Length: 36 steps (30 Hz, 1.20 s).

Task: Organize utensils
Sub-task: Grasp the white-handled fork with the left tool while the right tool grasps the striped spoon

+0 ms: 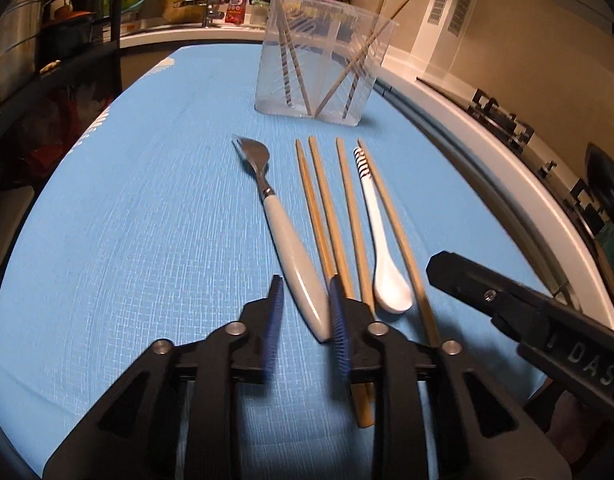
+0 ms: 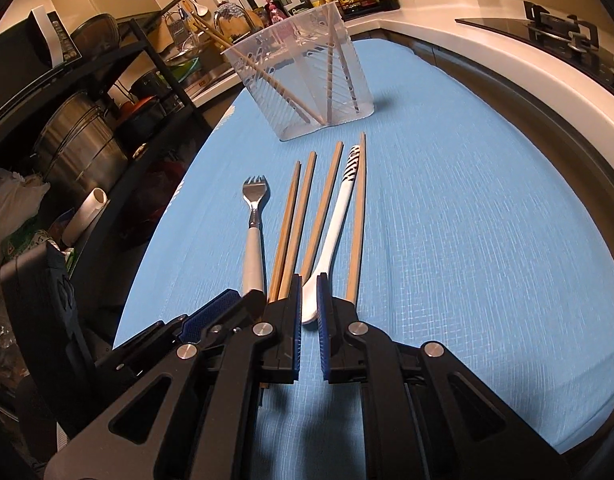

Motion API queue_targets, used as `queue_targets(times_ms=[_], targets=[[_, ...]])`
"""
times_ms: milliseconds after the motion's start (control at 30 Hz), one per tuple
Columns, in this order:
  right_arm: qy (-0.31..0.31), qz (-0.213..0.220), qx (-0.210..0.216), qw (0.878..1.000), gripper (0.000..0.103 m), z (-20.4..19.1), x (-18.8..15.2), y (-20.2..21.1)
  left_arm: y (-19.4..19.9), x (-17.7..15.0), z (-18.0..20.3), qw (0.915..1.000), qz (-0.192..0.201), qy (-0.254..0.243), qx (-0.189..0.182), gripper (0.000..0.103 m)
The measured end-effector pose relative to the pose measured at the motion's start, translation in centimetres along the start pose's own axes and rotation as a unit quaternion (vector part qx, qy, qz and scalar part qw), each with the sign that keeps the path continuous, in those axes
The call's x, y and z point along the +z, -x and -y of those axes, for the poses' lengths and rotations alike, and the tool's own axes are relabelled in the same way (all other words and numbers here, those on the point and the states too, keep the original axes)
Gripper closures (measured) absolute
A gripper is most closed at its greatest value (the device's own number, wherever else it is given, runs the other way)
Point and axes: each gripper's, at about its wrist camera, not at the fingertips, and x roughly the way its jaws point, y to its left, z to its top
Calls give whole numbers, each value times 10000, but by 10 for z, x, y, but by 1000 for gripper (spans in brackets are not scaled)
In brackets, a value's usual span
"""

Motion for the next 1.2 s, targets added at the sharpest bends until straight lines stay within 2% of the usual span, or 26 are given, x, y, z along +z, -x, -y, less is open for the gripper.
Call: queue_targets(times_ms=[67, 100, 167, 367, 667, 1000, 1200], targets=[[-5, -49, 17, 10000, 94, 1, 0, -2, 1, 0, -1, 10000, 8, 5, 39, 78], [3, -69, 26, 10000, 94, 0, 0, -4, 2, 1, -2, 10000, 21, 19, 76, 83], [37, -100, 11, 9999, 94, -2, -1, -7, 5, 0, -8, 9995, 97, 85, 299, 85], [12, -272, -34, 9996, 91, -5, -5, -23, 16, -5, -29, 9966, 284, 379, 678, 87], [35, -236, -285, 9993, 88, -7, -6, -26, 19, -10, -31, 9958, 397, 502, 653, 86], [13, -246, -370, 9990, 88, -3, -8, -26, 19, -13, -31, 9956, 400, 476, 695, 86], [-170, -246, -280, 9992, 88, 4, -8, -23, 18, -12, -29, 9954, 413, 491, 704, 86]])
